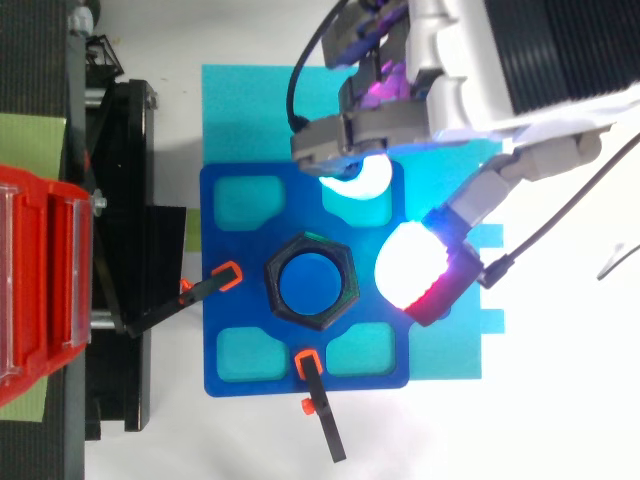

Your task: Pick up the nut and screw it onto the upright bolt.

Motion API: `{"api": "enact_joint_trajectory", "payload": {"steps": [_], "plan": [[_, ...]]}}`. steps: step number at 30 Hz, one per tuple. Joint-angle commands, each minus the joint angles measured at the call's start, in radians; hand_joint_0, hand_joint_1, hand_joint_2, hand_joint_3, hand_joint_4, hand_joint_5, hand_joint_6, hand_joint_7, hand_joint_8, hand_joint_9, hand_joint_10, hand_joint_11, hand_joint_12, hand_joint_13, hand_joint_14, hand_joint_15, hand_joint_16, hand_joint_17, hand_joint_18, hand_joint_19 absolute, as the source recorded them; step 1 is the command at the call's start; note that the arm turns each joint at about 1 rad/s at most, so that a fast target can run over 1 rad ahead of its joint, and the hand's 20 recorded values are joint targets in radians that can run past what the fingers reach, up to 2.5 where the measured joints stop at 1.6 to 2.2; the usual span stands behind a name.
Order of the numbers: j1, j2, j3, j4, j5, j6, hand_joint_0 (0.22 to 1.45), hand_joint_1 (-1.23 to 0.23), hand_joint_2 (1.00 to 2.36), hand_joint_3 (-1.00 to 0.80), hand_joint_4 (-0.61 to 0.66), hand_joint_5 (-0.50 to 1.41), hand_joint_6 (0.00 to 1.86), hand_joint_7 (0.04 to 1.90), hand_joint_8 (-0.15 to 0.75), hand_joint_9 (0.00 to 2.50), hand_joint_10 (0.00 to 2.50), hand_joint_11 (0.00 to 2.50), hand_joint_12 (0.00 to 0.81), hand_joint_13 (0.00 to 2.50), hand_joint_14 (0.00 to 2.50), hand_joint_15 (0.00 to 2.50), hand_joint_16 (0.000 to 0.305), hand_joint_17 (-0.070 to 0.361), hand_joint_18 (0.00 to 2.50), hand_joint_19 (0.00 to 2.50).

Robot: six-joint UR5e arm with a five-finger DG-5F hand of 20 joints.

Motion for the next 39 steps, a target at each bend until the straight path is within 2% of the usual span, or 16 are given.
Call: {"api": "enact_joint_trajectory", "payload": {"steps": [1,4,5,8,13,14,19,25,39], "plan": [[-0.006,0.0,0.032,-0.038,-0.008,-0.021,0.54,-0.31,1.0,-0.5,0.16,0.0,0.5,1.18,0.235,1.39,0.0,0.0,0.136,1.11,0.0,0.0,0.015,0.034,0.89,0.21],[-0.006,0.0,0.033,-0.038,-0.007,-0.022,0.53,-0.31,1.0,-0.5,0.19,-0.02,0.5,1.04,0.234,1.36,0.0,0.0,0.138,1.1,0.0,0.0,0.016,0.036,0.86,0.21],[-0.003,0.0,0.033,-0.034,-0.007,-0.021,0.53,-0.31,1.0,-0.5,0.19,-0.03,0.5,0.94,0.231,1.35,0.0,0.0,0.138,1.08,0.0,0.0,0.016,0.037,0.85,0.2],[0.007,-0.002,0.023,-0.008,-0.001,-0.007,0.53,-0.31,1.0,-0.5,0.17,-0.05,0.5,0.78,0.216,1.3,0.0,0.0,0.138,1.06,0.0,0.0,0.017,0.039,0.84,0.19],[0.026,0.0,-0.005,0.042,0.013,0.011,0.53,-0.31,1.0,-0.5,0.17,-0.06,0.5,0.68,0.216,1.26,0.0,0.0,0.138,1.03,0.0,0.0,0.017,0.038,0.81,0.18],[0.035,-0.002,-0.017,0.062,0.019,0.019,0.52,-0.31,1.0,-0.5,0.17,-0.06,0.5,0.66,0.209,1.24,0.0,0.0,0.135,1.02,0.0,0.0,0.017,0.039,0.8,0.18],[0.057,-0.002,-0.023,0.074,0.038,0.022,0.52,-0.3,1.0,-0.5,0.18,-0.07,0.5,0.6,0.196,1.14,0.0,0.0,0.134,0.97,0.0,0.0,0.017,0.038,0.73,0.13],[0.064,-0.002,-0.023,0.072,0.038,0.021,0.51,-0.3,1.0,-0.5,0.18,-0.09,0.5,0.53,0.166,1.03,0.0,0.0,0.136,0.87,0.0,0.0,0.016,0.036,0.59,0.01],[0.066,-0.002,-0.055,0.098,0.038,0.022,0.49,-0.27,1.0,-0.5,0.16,-0.12,0.5,0.5,0.144,0.69,0.0,0.0,0.184,0.61,0.0,0.0,0.022,0.049,0.22,0.0]]}}
